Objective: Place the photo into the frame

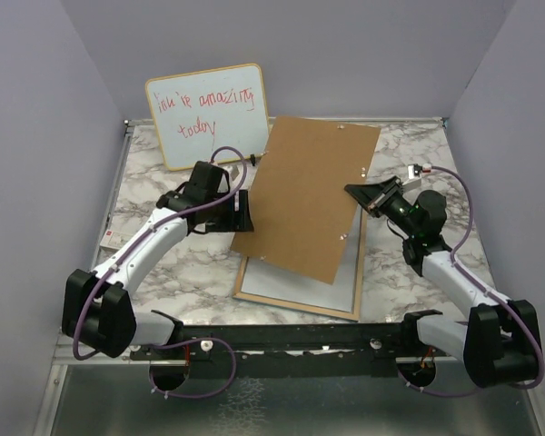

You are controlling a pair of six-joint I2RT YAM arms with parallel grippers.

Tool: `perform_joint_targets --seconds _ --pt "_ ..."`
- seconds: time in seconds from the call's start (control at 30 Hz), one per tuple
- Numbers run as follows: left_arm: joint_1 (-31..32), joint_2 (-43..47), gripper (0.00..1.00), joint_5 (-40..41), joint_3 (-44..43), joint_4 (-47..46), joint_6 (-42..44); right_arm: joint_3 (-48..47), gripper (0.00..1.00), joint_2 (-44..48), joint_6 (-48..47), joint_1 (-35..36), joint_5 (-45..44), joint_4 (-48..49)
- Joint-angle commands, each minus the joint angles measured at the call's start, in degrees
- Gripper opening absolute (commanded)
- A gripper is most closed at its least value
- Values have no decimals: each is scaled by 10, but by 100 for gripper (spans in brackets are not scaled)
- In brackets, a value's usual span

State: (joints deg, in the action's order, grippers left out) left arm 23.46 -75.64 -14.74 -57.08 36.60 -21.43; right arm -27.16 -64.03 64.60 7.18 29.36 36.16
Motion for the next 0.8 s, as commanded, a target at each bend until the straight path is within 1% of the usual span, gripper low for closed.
perform_joint_targets --seconds 0.0,0.2,0.37,0.47,0.57,0.67,0.77 --pt "-9 17 77 9 -72 0 9 6 0 22 -30 3 3 13" --pt "-42 -12 90 44 -134 -13 5 53 0 17 15 3 8 63" --pt "-100 -84 91 11 -168 -20 -28 63 0 7 34 -6 40 53" --pt "-113 -123 89 -19 -165 -33 -37 78 0 14 51 -24 56 36" --pt "-114 -156 83 -45 -157 -45 -35 84 1 15 55 -51 89 9" --pt "-114 -189 78 -60 -157 -56 -32 80 1 -4 38 -80 133 -14" --pt "-114 -216 74 -65 -163 -69 -35 72 1 -42 23 -93 180 -9"
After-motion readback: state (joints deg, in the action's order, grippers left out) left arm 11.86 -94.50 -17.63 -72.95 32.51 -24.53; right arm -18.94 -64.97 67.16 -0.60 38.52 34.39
